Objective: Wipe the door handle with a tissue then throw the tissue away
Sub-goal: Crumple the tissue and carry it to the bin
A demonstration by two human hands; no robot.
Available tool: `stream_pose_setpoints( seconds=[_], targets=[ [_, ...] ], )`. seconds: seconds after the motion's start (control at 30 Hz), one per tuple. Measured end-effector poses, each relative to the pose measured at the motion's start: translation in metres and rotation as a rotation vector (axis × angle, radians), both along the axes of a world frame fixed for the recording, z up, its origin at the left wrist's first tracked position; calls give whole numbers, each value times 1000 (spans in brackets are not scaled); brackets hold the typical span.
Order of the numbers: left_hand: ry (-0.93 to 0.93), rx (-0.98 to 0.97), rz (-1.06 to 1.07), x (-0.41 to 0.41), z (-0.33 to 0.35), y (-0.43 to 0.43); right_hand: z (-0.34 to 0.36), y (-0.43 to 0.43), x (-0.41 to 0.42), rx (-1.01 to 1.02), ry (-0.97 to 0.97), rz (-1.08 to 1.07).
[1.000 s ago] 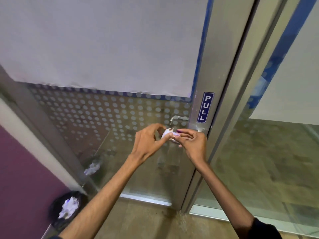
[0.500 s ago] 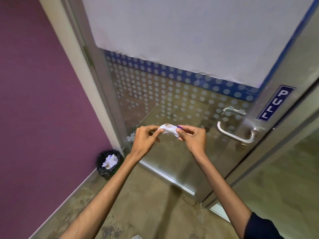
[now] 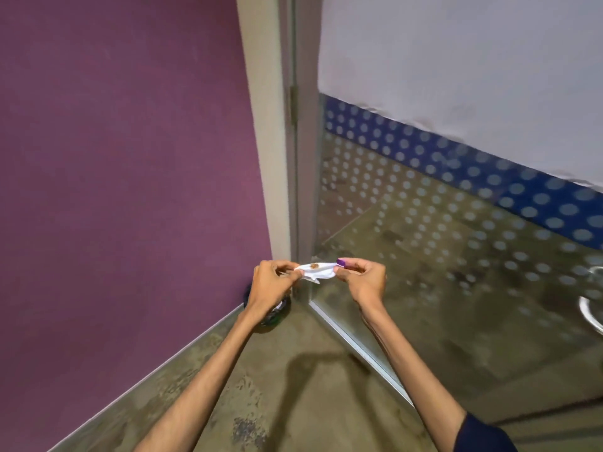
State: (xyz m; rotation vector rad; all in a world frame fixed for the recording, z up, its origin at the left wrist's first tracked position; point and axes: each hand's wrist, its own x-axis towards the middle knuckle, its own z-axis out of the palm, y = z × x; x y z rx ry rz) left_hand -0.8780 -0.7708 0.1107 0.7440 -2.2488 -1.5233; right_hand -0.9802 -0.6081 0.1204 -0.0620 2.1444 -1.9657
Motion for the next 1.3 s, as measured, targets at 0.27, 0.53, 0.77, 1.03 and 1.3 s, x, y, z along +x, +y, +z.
stream_pose_setpoints(
  seconds=[0.27,0.53,0.77,1.03,1.3],
  targets=[
    [5,93,188,9,-23,-71,-29,-98,3,90,-14,50],
    [12,120,282,-39,-57,-134,-61,-183,-40,67,-47,125],
    [-78,93,383,-101,-92,-190,-100,-248,-98,158,-17,206],
    [-260,28,429,-149,-149,-243,-151,-303,-146,387,173,393],
    [-434,-28,255,-183,-224,-299,-224,-356,-179,538,12,437]
  ],
)
